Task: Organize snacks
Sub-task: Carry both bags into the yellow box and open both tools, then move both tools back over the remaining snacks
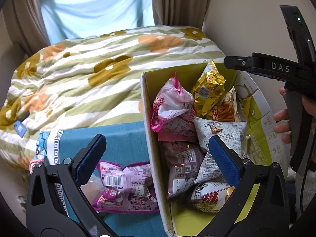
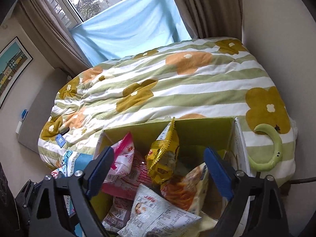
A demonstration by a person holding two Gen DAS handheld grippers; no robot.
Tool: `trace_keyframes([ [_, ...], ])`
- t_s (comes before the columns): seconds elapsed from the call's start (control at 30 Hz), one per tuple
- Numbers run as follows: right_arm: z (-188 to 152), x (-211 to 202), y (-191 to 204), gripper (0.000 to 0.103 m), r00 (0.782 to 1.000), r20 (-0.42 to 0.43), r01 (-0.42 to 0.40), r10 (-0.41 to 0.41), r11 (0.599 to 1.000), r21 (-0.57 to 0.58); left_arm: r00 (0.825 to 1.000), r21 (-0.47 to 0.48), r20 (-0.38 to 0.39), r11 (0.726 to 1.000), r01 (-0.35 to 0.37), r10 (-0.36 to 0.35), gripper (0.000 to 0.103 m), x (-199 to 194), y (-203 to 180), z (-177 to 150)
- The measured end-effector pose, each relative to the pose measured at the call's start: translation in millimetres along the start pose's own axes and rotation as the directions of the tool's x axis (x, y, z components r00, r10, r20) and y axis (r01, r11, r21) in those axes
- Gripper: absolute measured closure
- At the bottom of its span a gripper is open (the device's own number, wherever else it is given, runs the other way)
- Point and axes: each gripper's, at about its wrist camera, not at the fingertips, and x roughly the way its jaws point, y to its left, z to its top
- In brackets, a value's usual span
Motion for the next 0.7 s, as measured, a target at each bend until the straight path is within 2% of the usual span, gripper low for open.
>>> trace_keyframes([
  [0.1, -10, -17, 3, 0.010, 0.998, 0.048, 0.038, -0.036, 0.999, -0.036, 1.000, -0.002, 0.000, 1.000, 0.002, -0.002, 0.000, -1, -1, -3],
  [0.27, -22, -40, 3, 0.009, 0.997, 0.059, 0.051, -0.048, 0.998, -0.046, 0.999, 0.007, 0.033, 1.000, -0.009, 0.008, 0.000, -19, -8, -4],
  [0.5, -27, -88, 7, 0.009, 0.990, 0.133, 0.047, -0.042, 0.998, -0.035, 0.995, 0.020, 0.097, 0.999, -0.038, 0.036, 0.000, -61, -18, -10],
  [0.7, -43, -133, 22, 0.009, 0.982, 0.187, 0.053, -0.037, 0.995, -0.083, 0.985, -0.014, 0.167, 0.999, -0.045, 0.047, 0.000, -111, -14, -27],
])
